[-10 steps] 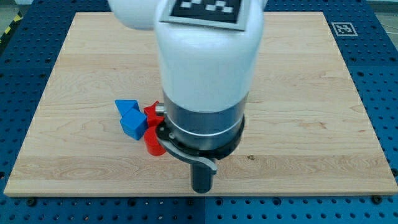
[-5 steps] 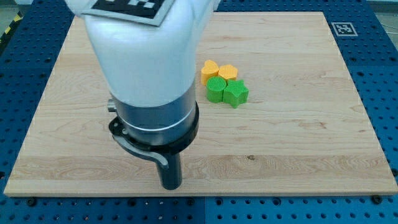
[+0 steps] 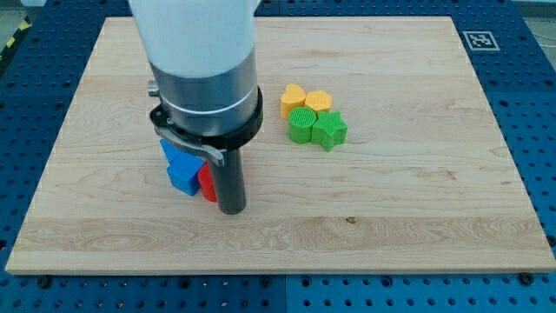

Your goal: Place red circle to the left of red star

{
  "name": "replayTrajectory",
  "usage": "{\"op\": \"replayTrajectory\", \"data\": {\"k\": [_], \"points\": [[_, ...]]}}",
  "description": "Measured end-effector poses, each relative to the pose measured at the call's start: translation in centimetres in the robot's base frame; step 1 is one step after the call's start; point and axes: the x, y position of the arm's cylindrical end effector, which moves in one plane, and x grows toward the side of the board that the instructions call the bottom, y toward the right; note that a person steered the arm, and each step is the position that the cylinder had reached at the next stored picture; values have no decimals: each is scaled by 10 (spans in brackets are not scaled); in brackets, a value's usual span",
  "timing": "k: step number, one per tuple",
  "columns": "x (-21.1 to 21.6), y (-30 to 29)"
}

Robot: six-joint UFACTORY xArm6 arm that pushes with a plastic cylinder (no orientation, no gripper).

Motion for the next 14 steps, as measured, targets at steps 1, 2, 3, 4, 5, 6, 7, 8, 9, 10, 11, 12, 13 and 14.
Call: {"op": "replayTrajectory", "data": {"k": [1, 2, 3, 4, 5, 6, 7, 8, 9, 10, 11, 12, 13, 14], "points": [[0, 0], [-2, 0], [-13, 0], [-13, 0], [-13, 0], [-13, -1], [-15, -5], [-25, -6], [-29, -14], [-2, -26], [4, -33], [-17, -41], [-26, -41], [-30, -41]]}}
